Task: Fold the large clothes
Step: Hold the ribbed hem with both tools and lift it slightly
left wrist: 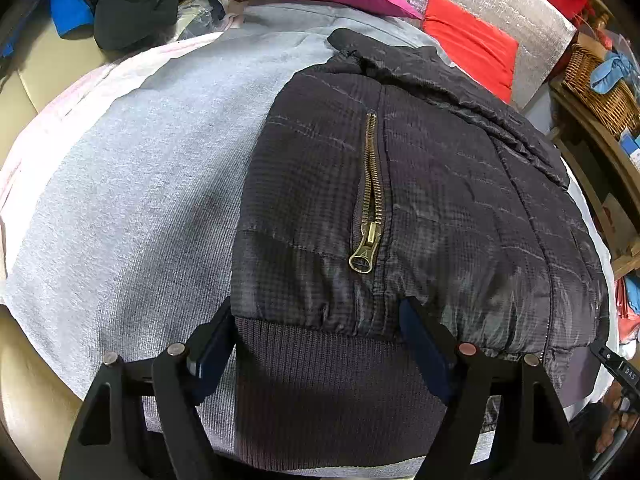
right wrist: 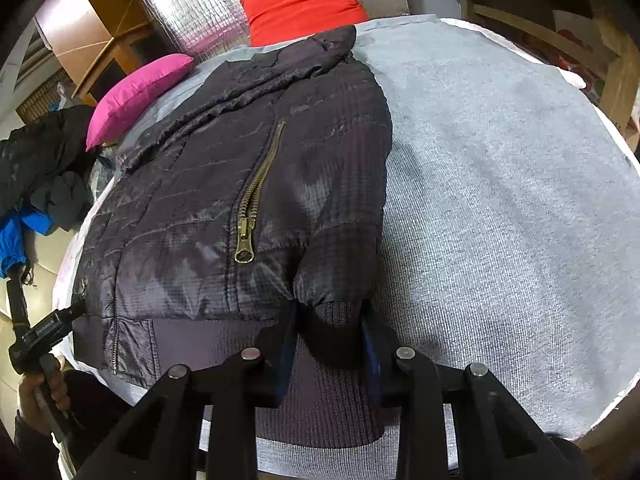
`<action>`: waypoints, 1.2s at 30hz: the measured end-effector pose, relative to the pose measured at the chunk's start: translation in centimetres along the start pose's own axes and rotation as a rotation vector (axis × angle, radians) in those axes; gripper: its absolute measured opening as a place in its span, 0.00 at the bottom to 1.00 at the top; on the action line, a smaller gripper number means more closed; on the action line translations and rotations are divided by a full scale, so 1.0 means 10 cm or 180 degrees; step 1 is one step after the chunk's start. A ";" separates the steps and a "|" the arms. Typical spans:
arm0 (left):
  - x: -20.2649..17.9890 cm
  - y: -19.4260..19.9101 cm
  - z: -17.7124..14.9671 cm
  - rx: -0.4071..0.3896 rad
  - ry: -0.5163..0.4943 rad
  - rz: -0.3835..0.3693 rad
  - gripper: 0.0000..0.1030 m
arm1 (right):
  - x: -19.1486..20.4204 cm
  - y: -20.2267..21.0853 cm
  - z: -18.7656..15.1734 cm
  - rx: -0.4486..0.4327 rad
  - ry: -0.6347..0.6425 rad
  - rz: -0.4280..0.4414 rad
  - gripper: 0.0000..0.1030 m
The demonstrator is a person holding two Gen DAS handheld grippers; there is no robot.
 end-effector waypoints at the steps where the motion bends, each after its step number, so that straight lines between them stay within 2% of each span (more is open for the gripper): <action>1: 0.00 0.00 0.00 0.0000 -0.0002 0.0003 0.78 | 0.00 0.00 0.00 0.0003 0.0004 -0.0002 0.30; 11: -0.01 -0.02 0.01 0.0001 0.0015 0.0009 0.79 | 0.01 -0.01 0.01 0.0034 0.0033 0.0003 0.31; 24: 0.00 -0.05 0.03 0.0043 0.0012 0.0046 0.80 | -0.04 -0.04 0.01 0.0131 -0.0097 0.0261 0.32; 36: -0.06 -0.15 0.09 0.0060 -0.0149 0.0087 0.89 | 0.00 -0.07 0.02 0.0239 -0.0009 0.0172 0.30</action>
Point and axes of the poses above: each gripper's, at about its wrist camera, not at the fingertips, and y roughly against the way its jaws point, x to its left, z to its top, the point moved 9 cm from there along -y, roughly the way its jaws point, and after that the axes turned 10 degrees about x, right-handed, at the moved point
